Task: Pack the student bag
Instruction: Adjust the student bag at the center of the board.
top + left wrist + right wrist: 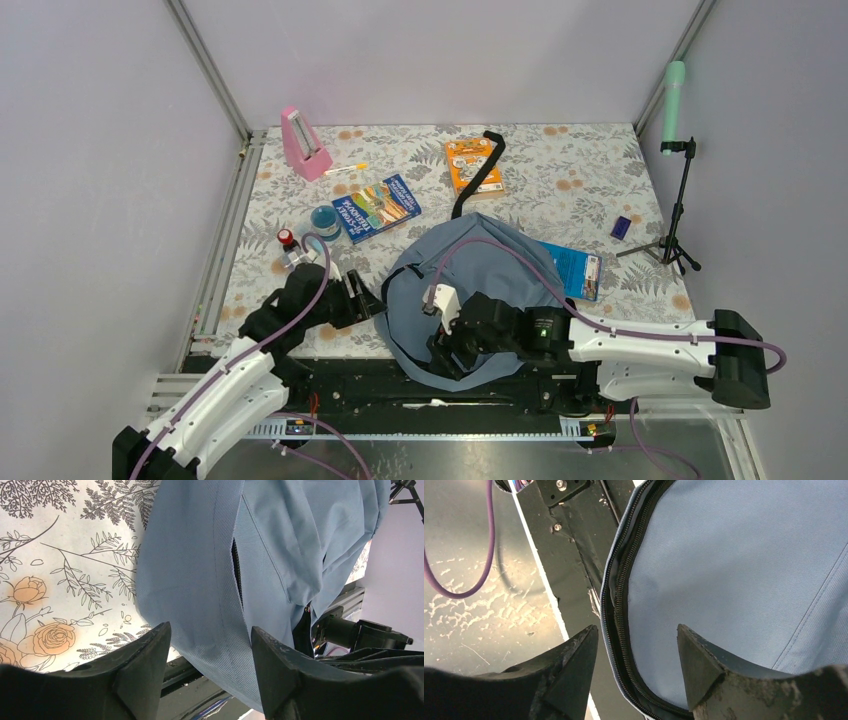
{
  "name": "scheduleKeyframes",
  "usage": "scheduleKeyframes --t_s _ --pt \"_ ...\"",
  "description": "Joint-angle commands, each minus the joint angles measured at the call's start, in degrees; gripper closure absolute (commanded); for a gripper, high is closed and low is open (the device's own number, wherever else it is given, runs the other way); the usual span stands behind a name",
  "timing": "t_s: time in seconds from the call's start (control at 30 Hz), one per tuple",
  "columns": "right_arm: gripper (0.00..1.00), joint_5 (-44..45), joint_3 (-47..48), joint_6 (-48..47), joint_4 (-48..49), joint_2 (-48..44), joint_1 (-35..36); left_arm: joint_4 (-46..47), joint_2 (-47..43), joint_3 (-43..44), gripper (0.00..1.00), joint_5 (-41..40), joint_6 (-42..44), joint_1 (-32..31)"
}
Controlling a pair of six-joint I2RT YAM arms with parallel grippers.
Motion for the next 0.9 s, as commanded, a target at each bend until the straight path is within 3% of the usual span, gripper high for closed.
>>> scheduleKeyframes --t_s 0.0,0.33,0.67,0.87 --pt "0.36 0.0 -0.3 -0.1 3.2 1.5 0.6 1.3 0.6 -0.2 0.42 1.7 0.1 -0.3" --pt "0.41 -0.3 -0.1 -0.5 3.7 4.4 0.8 1.2 0.9 -0.2 0.58 2.0 0.2 -0.4" --pt "0.52 1.9 0.4 -0.3 3.9 6.5 1.0 1.2 1.0 -0.2 0.77 2.2 0.4 -0.5" --pt "0.5 1.0 0.7 -0.8 3.9 8.1 1.2 1.2 1.0 -0.2 0.85 2.3 0.3 -0.5"
